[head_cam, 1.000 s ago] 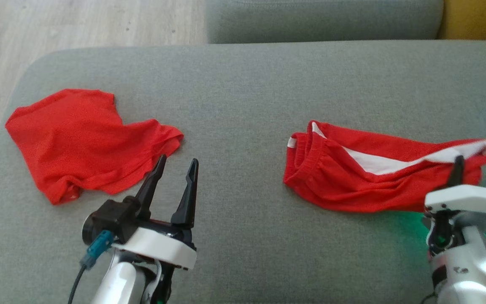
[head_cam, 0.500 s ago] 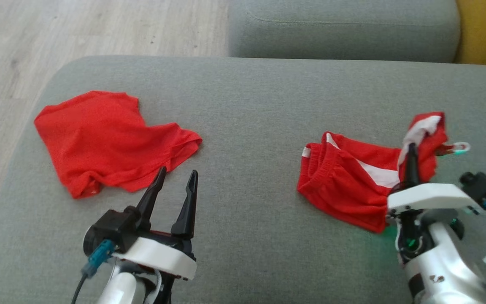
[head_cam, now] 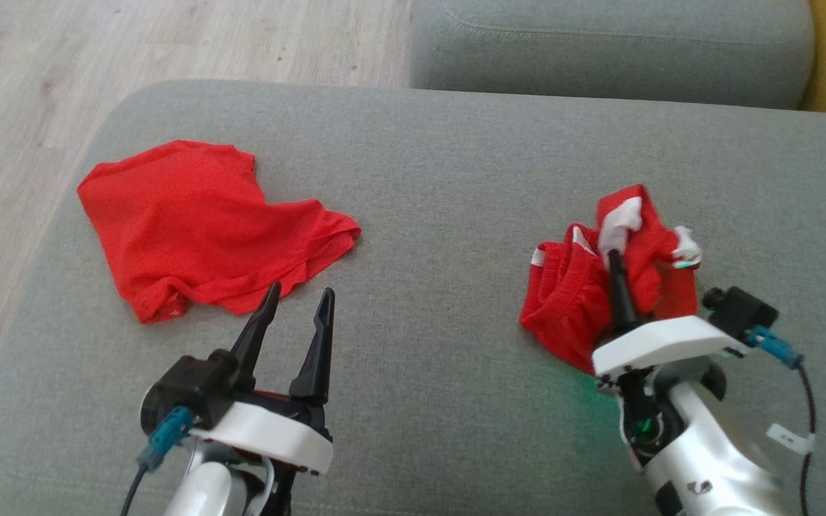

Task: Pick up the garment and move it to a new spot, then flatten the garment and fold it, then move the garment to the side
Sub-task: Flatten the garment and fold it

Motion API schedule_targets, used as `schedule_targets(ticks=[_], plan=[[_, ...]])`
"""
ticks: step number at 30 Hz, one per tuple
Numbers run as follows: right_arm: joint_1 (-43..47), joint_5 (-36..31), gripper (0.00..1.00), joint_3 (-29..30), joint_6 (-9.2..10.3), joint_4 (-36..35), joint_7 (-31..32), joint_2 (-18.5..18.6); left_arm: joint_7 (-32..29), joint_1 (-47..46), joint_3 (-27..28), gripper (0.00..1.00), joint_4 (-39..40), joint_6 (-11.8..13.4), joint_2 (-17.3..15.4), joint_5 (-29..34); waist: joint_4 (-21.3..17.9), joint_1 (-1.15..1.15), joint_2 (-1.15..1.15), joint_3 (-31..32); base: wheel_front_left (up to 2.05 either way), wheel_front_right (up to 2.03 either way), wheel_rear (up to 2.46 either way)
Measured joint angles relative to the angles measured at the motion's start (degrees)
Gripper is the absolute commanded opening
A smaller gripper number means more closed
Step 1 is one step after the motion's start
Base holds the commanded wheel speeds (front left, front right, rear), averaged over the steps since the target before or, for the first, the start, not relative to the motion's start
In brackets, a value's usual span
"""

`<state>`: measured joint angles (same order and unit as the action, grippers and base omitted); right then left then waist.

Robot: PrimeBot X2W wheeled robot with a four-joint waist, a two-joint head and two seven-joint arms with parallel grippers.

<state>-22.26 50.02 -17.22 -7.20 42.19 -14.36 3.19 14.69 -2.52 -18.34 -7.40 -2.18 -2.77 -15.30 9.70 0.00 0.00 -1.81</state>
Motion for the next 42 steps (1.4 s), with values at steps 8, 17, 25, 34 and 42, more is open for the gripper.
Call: schedule_targets(ticks=[8,17,25,34,42], plan=[[-0.55,1.94,0.13,-7.99,0.00,3.30,0.00,0.05,0.00,0.00,0.01,1.00,0.01,0.10,0.00,0.00,0.56,0.00,0.00,-0.45,0.00,0.00,0.00],[-2.93,6.15,1.00,-19.46,0.00,6.17,0.00,0.11,0.00,-0.10,-0.11,1.00,0.13,0.18,0.00,-0.23,1.02,0.00,0.00,-0.92,0.00,0.00,0.00],[-4.46,10.98,1.00,-28.46,0.00,6.14,0.24,0.11,0.00,-0.12,-0.12,1.00,0.23,0.26,0.00,-0.59,0.68,0.00,0.00,-0.75,0.00,0.00,0.00],[-6.88,10.95,1.00,-27.83,0.00,5.57,0.16,0.11,0.00,-0.04,0.60,1.00,0.53,0.66,0.00,-0.60,-1.36,0.00,0.00,0.45,0.00,0.00,0.00],[-5.45,-6.30,1.00,-10.83,0.00,0.59,0.16,2.13,0.00,0.06,2.05,1.00,2.41,0.67,-0.01,-0.59,-4.54,0.00,0.00,1.84,0.00,0.00,0.00]])
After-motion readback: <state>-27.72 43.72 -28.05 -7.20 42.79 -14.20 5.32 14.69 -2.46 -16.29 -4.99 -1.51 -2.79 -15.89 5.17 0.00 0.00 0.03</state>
